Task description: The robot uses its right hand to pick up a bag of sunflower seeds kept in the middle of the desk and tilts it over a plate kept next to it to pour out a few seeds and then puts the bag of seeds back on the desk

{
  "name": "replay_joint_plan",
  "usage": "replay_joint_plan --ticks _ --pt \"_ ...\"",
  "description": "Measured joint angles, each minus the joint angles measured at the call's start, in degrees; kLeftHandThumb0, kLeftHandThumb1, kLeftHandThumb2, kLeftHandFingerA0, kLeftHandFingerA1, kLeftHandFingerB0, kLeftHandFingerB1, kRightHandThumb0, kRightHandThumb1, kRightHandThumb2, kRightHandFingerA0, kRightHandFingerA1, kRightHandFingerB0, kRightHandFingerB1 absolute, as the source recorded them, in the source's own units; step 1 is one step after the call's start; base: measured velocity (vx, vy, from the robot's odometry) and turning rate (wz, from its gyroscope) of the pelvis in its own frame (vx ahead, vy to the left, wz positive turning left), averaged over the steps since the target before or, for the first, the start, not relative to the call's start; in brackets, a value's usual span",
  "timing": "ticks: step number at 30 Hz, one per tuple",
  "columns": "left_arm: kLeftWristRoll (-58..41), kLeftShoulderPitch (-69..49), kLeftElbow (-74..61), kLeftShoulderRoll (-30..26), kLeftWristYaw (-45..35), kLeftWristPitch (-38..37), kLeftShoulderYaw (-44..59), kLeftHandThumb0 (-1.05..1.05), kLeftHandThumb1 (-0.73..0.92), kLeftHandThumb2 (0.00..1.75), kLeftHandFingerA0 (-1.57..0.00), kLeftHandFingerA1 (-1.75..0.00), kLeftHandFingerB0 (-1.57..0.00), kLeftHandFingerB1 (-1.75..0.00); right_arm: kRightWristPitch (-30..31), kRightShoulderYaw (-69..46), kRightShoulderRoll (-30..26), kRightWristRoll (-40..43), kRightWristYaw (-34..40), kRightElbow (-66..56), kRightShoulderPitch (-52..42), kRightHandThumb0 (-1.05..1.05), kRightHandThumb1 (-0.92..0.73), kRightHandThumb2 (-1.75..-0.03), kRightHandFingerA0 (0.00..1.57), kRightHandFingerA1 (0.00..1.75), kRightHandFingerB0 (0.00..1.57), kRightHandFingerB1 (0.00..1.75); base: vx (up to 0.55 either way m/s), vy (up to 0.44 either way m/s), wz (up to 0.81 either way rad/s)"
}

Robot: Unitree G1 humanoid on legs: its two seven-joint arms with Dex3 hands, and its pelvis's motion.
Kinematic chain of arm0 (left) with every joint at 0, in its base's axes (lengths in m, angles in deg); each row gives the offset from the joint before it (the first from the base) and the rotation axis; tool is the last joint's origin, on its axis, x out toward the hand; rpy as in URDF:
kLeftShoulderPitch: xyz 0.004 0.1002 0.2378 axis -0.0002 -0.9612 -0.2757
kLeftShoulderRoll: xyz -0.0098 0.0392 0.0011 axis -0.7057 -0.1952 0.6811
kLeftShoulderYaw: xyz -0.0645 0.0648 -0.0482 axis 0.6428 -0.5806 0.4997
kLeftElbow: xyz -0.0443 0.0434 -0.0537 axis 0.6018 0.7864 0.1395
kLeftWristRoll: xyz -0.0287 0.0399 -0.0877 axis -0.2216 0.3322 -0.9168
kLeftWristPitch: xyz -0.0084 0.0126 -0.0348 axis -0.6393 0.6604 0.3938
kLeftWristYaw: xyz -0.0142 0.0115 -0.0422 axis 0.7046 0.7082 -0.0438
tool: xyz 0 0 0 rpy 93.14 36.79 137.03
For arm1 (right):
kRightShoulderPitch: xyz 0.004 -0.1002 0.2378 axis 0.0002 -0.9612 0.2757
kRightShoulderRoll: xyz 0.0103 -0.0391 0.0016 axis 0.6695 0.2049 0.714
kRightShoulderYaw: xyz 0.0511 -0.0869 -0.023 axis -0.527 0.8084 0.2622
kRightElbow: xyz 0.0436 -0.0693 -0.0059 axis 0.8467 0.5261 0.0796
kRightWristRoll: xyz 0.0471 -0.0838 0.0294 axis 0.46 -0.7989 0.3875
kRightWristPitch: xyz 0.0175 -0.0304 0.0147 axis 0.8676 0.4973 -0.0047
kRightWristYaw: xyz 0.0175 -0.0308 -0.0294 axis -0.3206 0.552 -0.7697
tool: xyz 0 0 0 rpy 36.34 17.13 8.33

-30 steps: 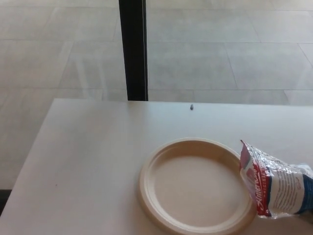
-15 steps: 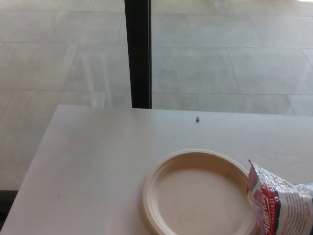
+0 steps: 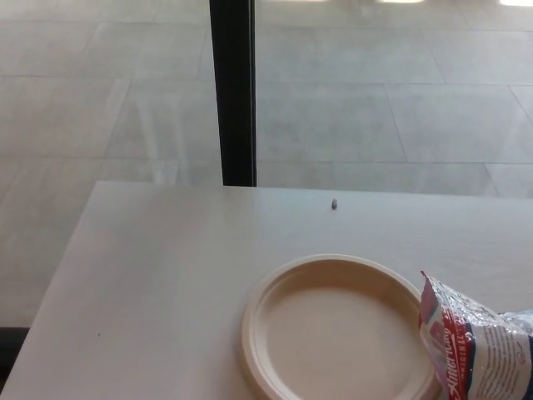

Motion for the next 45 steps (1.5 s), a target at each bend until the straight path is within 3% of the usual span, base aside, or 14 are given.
replay_joint_plan --ticks 3,7,8,11,12,25,26,27,29,34,35,36,40,45 --pt "0.01 -0.24 0.24 0.0 0.15 0.01 -0.1 -0.66 0.69 0.61 -0.28 -0.51 -0.33 -0.35 2.37 -4.72 0.01 1.86 1.19 -0.96 -0.87 -0.46 -0.71 -0.61 0.28 0.71 0.3 0.46 0.0 0.0 0.0" --pt "0.0 -0.16 0.33 0.01 0.17 0.01 -0.09 -0.64 0.69 0.61 -0.29 -0.52 -0.32 -0.35 5.05 -11.39 0.01 4.6 1.84 -4.1 -0.9 -0.44 -0.7 -0.62 0.02 0.41 0.1 0.32 0.0 0.0 0.0" --pt "-0.02 -0.1 0.33 0.01 0.17 0.01 -0.07 -0.64 0.68 0.6 -0.3 -0.5 -0.3 -0.35 5.6 -13.09 0.01 5.35 1.97 -4.01 -0.35 -0.52 -0.58 -0.8 0.0 0.19 0.04 0.26 0.0 0.0 0.0" --pt "-0.05 0.04 0.32 0.02 0.17 0.01 -0.05 -0.62 0.69 0.6 -0.29 -0.51 -0.29 -0.36 6.87 -17.99 -0.42 7.51 2.53 -3.17 2.17 -0.56 -0.67 -0.67 0.0 0.2 0.03 0.25 0.0 0.0 0.0" --pt "-0.06 0.08 0.32 0.02 0.17 0.01 -0.01 -0.62 0.69 0.6 -0.27 -0.48 -0.26 -0.35 7.32 -19.64 -0.63 8.27 2.84 -2.94 3.23 -0.71 -0.54 -0.92 0.0 0.32 0.02 0.23 0.0 0.0 0.0" --pt "-0.38 0.46 0.24 0.27 -0.01 0.01 0.09 -0.61 0.67 0.6 -0.23 -0.48 -0.27 -0.34 10.3 -28.31 -5.19 12.37 6.8 -24.5 14.11 -0.92 -0.55 -0.98 0.0 0.23 0.0 0.33 0.0 0.0 0.01" --pt "-0.39 0.47 0.24 0.33 -0.01 0.01 0.09 -0.61 0.67 0.59 -0.27 -0.51 -0.29 -0.35 10.42 -28.19 -5.18 12.48 6.77 -26.74 14.5 -0.95 -0.67 -0.64 0.0 0.42 0.02 0.4 0.0 0.0 0.0" --pt "-0.4 0.51 0.24 0.38 -0.03 0.02 0.09 -0.63 0.67 0.6 -0.28 -0.5 -0.27 -0.35 10.51 -28.09 -5.18 12.56 6.75 -28.46 14.8 -0.87 -0.55 -0.93 0.01 0.07 0.06 0.15 0.0 0.0 0.0" --pt "-0.42 0.54 0.22 0.49 -0.04 0.02 0.08 -0.66 0.67 0.6 -0.28 -0.52 -0.27 -0.35 10.74 -27.28 -5.18 12.7 6.59 -32.79 15.62 -0.93 -0.57 -0.88 0.0 0.0 0.09 0.05 0.0 0.0 0.0" --pt "-0.47 0.4 0.08 0.64 -0.08 0.03 0.08 -0.68 0.66 0.6 -0.29 -0.52 -0.28 -0.35 11.22 -23.7 -5.19 12.73 5.79 -41.99 17.28 -0.92 -0.55 -0.86 0.0 0.01 0.08 0.03 0.0 0.0 0.0" --pt "-0.52 0.38 0.07 0.64 -0.09 0.03 0.08 -0.69 0.68 0.61 -0.28 -0.52 -0.27 -0.35 11.29 -22.68 -5.19 12.72 5.54 -43.9 17.59 -0.75 -0.56 -0.59 0.0 0.31 0.1 0.29 0.0 0.0 0.0" --pt "-0.58 0.36 0.07 0.65 -0.09 0.03 0.07 -0.68 0.67 0.6 -0.27 -0.52 -0.27 -0.35 11.36 -21.78 -5.19 12.69 5.28 -45.57 17.79 -0.88 -0.53 -0.88 0.0 0.08 0.02 0.04 0.0 0.0 0.0" --pt "-0.75 0.13 0.05 0.65 -0.09 0.02 0.06 -0.68 0.67 0.6 -0.28 -0.52 -0.27 -0.34 11.82 -16.05 -5.37 12.42 3.48 -53.15 18.29 -0.96 -0.56 -0.93 0.0 0.03 0.0 0.01 0.0 0.0 0.0" --pt "-0.98 -0.35 -0.17 0.66 -0.12 0.02 0.07 -0.66 0.67 0.6 -0.27 -0.51 -0.28 -0.35 12.54 -6.6 -7.28 11.01 -0.25 -60.79 19.0 -0.82 -0.61 -0.59 0.0 0.09 0.0 0.2 0.0 0.0 0.0"
